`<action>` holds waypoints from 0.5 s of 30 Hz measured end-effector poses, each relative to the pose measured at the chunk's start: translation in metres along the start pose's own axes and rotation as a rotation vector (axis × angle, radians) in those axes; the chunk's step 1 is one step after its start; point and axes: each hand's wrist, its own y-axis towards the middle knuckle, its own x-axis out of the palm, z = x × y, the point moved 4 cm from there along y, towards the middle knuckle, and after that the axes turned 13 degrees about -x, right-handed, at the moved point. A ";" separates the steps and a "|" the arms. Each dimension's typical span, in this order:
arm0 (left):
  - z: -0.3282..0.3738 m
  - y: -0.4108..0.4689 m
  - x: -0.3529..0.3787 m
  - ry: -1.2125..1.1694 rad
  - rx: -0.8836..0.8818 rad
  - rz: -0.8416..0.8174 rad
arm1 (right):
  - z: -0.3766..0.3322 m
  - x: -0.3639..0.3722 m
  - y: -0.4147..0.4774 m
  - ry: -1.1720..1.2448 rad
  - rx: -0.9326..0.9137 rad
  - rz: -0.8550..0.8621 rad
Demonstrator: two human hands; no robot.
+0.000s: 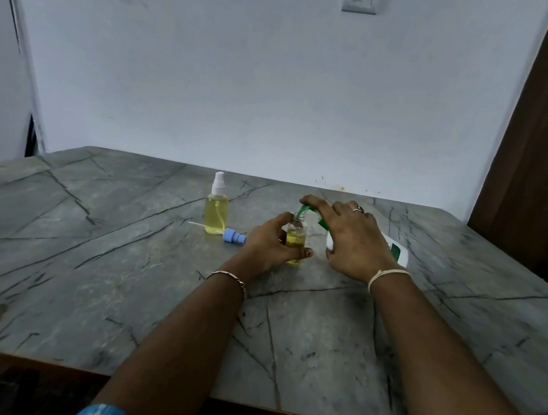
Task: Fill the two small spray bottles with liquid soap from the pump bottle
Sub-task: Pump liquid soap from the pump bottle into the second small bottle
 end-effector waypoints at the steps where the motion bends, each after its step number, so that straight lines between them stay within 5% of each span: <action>1: 0.001 0.000 0.000 0.012 0.010 0.001 | -0.001 0.000 0.001 -0.024 0.004 0.015; 15: 0.004 -0.006 -0.001 -0.023 0.005 -0.011 | -0.006 -0.001 0.000 -0.194 -0.024 0.041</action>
